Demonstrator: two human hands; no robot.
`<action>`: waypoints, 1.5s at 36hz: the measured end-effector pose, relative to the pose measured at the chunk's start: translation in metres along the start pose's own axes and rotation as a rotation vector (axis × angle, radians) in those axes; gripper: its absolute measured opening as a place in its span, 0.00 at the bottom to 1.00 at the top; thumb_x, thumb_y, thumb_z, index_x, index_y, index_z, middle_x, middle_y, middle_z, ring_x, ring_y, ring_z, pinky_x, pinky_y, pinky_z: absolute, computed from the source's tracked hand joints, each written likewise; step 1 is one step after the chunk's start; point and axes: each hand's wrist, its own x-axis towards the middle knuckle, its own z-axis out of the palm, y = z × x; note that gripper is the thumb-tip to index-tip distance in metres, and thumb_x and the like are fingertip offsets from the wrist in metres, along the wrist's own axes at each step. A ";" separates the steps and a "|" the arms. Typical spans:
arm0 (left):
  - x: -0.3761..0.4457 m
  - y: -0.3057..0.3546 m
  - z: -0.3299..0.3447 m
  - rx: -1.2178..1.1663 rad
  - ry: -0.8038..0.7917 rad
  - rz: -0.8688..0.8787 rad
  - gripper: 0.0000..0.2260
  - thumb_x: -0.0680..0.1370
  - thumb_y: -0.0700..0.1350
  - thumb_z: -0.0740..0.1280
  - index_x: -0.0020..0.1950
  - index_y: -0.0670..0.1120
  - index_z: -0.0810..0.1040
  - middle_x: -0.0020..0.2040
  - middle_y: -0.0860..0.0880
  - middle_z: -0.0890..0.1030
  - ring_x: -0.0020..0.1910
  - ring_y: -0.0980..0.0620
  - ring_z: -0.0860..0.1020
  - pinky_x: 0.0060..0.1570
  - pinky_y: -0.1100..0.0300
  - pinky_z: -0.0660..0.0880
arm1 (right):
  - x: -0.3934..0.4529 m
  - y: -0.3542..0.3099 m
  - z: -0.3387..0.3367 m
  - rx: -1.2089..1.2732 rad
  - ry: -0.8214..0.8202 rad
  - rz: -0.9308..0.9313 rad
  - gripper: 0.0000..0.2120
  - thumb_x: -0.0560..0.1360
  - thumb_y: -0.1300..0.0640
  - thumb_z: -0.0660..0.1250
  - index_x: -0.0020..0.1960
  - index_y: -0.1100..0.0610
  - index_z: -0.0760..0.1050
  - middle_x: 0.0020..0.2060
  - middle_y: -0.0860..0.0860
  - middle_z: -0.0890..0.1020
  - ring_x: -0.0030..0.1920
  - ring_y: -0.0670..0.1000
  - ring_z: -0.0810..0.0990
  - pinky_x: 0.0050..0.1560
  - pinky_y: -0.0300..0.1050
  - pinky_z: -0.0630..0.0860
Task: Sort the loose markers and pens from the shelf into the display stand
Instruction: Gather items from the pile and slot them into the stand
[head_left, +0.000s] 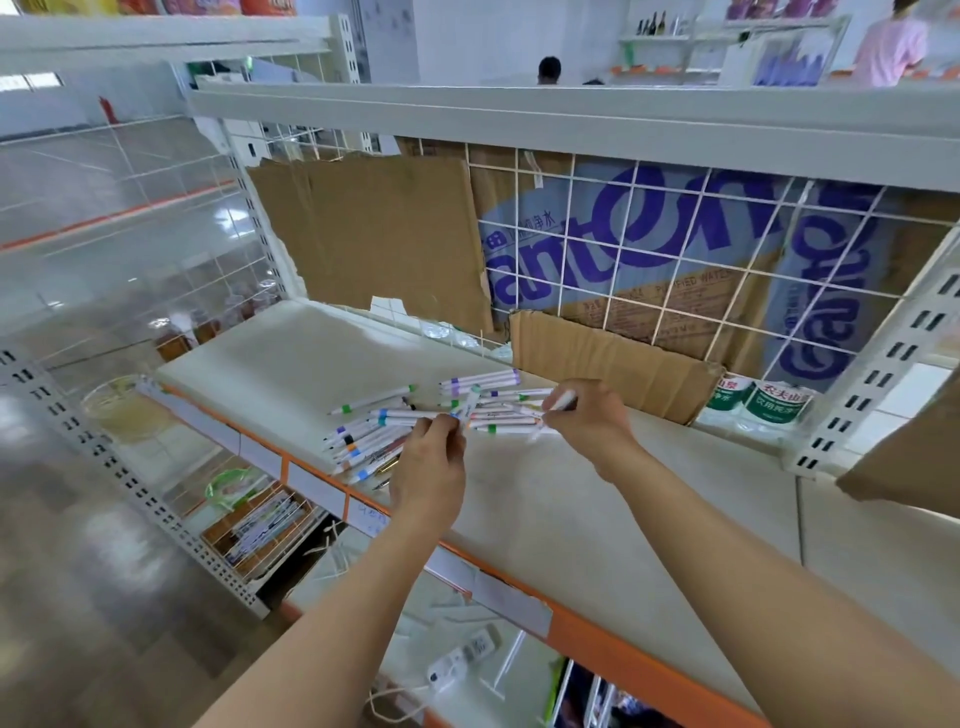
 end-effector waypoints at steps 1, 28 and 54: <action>0.000 0.001 0.000 -0.003 -0.004 0.005 0.09 0.81 0.42 0.58 0.56 0.43 0.76 0.51 0.45 0.75 0.45 0.44 0.73 0.37 0.56 0.64 | 0.000 0.002 0.001 0.109 0.017 0.014 0.04 0.72 0.64 0.67 0.45 0.58 0.80 0.43 0.54 0.82 0.47 0.54 0.80 0.42 0.43 0.71; 0.019 0.032 0.003 -0.290 -0.045 0.172 0.03 0.79 0.39 0.63 0.49 0.42 0.77 0.42 0.46 0.78 0.41 0.46 0.75 0.39 0.55 0.70 | -0.057 0.044 -0.028 -0.124 0.557 -0.174 0.05 0.79 0.62 0.61 0.53 0.62 0.70 0.39 0.56 0.80 0.37 0.60 0.75 0.33 0.46 0.64; -0.094 0.136 0.063 -0.540 -0.645 0.535 0.06 0.79 0.39 0.64 0.42 0.46 0.74 0.37 0.48 0.76 0.36 0.54 0.74 0.33 0.70 0.66 | -0.263 0.128 -0.101 -0.218 1.137 0.396 0.05 0.76 0.62 0.65 0.52 0.61 0.76 0.41 0.50 0.74 0.38 0.50 0.71 0.38 0.44 0.63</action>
